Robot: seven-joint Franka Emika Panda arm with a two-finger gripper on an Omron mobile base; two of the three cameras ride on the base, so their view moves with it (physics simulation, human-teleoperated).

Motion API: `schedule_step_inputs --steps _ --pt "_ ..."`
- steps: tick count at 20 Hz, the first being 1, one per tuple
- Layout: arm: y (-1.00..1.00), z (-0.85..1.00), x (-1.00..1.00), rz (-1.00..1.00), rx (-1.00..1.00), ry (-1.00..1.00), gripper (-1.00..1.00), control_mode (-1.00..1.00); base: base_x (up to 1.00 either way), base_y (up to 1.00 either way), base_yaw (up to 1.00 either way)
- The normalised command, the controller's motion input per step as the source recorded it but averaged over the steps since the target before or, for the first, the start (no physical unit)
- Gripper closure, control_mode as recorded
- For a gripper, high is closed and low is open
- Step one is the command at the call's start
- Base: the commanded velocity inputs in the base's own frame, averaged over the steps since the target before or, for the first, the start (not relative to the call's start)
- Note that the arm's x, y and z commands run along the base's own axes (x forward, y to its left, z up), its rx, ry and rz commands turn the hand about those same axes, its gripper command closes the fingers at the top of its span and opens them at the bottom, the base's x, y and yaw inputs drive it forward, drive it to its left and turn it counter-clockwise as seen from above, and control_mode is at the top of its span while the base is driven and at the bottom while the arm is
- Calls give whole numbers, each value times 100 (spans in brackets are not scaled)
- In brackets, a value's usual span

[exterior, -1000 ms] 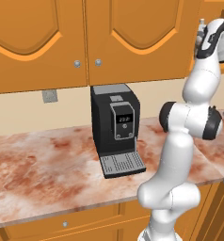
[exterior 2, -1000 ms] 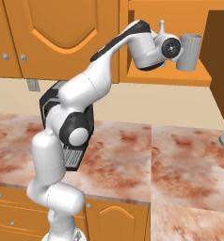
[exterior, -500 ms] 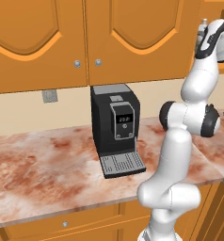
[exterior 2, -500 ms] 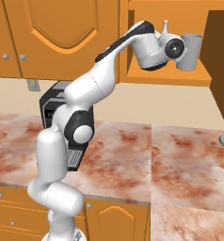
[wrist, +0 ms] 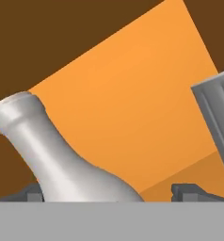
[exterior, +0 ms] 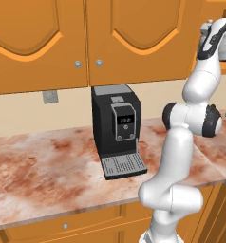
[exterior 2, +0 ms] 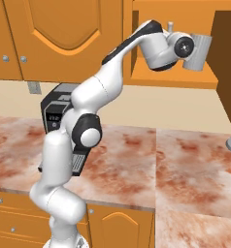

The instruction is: There is a bowl on the dining counter. Grab a lemon wedge from the fridge and place it in the bowl. Then get the liquor bottle and glass cup from the cabinet and place them next to the bowl.

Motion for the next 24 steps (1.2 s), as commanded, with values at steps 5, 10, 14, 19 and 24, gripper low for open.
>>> schedule_step_inputs --steps 5,10,14,19,24 --pt "0 0 1 0 -3 0 100 -100 0 0 0" --pt "0 0 -1 0 -4 0 100 -100 0 0 0" --pt "0 0 -21 0 -5 -1 100 -100 0 0 0" --pt "31 0 -69 0 -6 -9 100 -100 0 0 0" --pt "84 3 -100 0 -7 -16 100 -100 0 0 0"
